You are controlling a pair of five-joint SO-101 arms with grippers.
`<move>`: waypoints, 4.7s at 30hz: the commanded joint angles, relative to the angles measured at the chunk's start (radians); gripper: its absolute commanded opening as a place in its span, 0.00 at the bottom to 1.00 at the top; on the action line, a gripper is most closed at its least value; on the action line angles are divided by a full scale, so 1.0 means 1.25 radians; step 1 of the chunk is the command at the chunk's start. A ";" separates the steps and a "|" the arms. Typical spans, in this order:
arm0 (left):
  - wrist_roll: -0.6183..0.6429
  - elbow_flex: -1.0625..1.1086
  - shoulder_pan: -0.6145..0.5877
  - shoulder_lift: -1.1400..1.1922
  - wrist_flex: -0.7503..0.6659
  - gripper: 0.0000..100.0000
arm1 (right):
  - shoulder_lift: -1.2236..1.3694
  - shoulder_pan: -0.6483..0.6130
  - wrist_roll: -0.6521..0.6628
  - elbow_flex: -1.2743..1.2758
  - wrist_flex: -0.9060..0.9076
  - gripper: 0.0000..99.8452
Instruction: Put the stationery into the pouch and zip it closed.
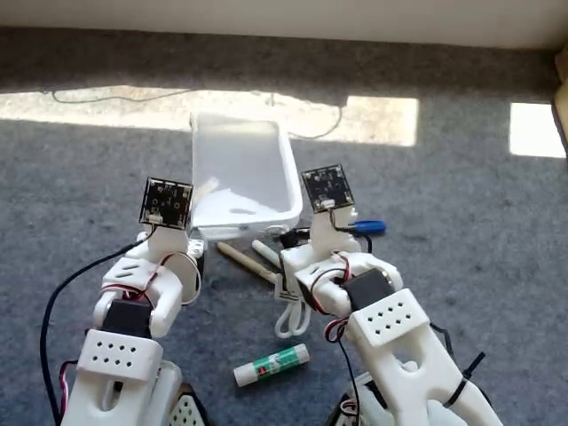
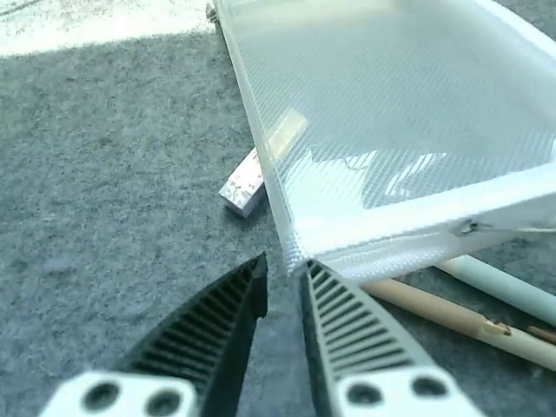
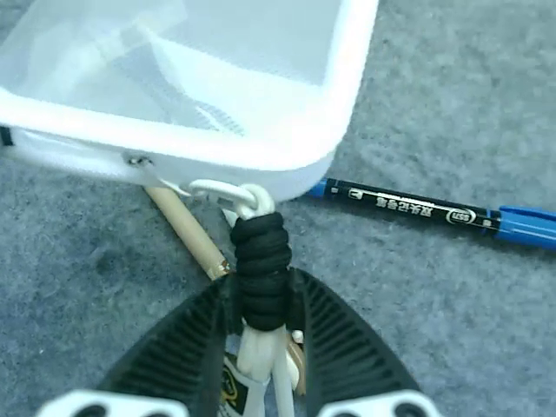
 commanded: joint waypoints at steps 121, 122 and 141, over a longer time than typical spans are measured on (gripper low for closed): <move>0.037 -0.398 -0.089 -0.003 0.288 0.01 | -0.209 0.137 0.173 -0.042 0.142 0.16; 0.037 -0.403 -0.089 -0.003 0.290 0.01 | -0.209 0.137 0.172 -0.042 0.142 0.16; 0.039 -0.467 -0.089 0.019 0.319 0.01 | -0.208 0.133 0.115 -0.040 0.141 0.16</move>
